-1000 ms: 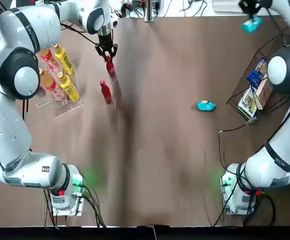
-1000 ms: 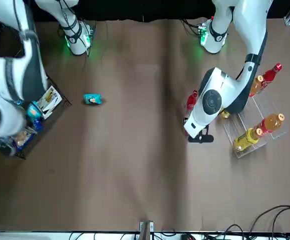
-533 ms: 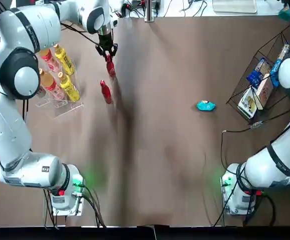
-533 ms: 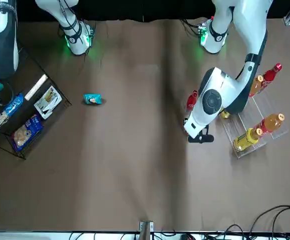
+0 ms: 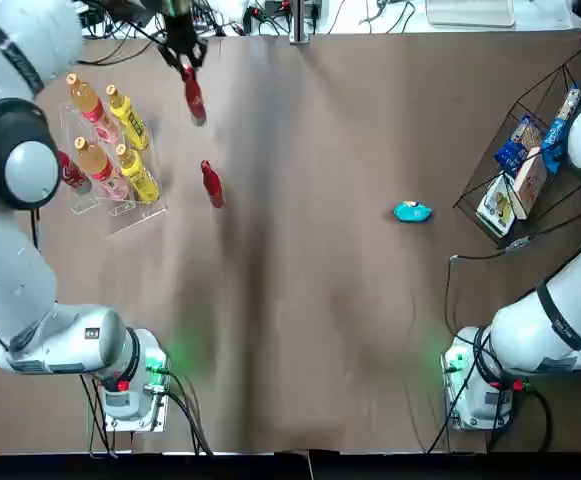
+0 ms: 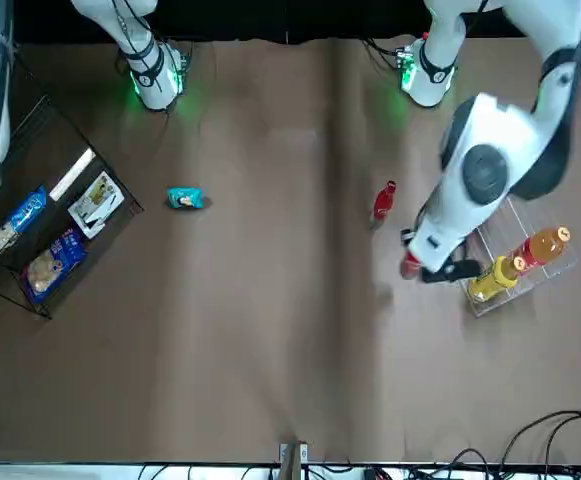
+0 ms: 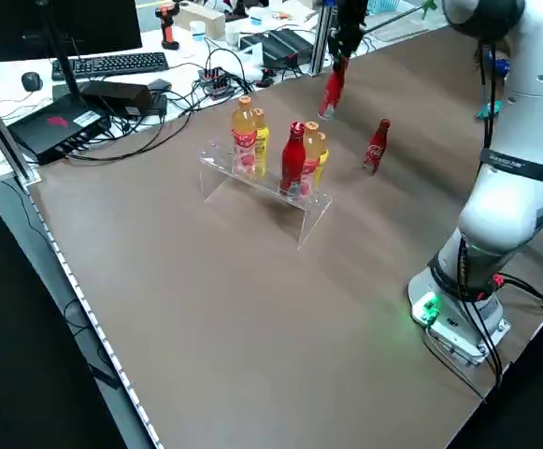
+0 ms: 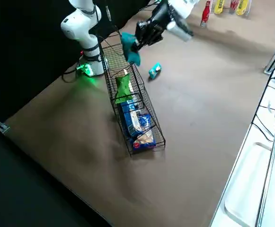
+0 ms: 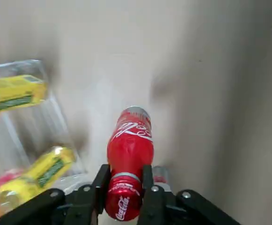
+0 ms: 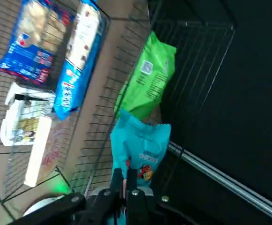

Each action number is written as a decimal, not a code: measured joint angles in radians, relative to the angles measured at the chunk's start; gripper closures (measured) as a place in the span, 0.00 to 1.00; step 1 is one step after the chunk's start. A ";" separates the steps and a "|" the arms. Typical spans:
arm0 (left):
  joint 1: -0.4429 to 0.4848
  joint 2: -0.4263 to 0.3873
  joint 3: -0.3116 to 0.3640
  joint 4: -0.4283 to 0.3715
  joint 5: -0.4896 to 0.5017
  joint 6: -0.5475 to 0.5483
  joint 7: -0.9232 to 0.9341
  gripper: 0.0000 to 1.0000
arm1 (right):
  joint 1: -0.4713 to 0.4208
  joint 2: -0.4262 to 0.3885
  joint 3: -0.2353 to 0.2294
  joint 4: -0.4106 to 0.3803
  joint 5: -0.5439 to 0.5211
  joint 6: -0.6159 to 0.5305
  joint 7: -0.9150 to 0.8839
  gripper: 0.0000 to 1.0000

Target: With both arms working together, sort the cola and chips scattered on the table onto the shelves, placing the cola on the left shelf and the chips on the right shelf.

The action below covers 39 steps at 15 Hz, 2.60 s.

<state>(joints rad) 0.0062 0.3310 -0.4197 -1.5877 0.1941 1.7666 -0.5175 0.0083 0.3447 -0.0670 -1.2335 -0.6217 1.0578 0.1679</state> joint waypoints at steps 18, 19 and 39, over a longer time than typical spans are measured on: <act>0.444 -0.226 -0.002 -0.028 0.001 -0.325 0.814 0.68 | 0.030 -0.002 0.016 -0.085 0.080 0.004 0.003 0.70; 0.461 -0.227 -0.002 -0.034 0.001 -0.324 0.836 0.68 | 0.048 -0.002 0.017 -0.081 0.143 0.008 0.007 0.69; 0.664 -0.386 -0.004 -0.388 0.002 -0.022 1.039 0.68 | 0.236 0.031 0.021 -0.603 0.661 0.585 1.000 0.42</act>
<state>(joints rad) 0.6698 -0.0549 -0.4237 -1.9757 0.1957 1.7446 0.5214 0.2445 0.3755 -0.0463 -1.8367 0.0396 1.6430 1.1675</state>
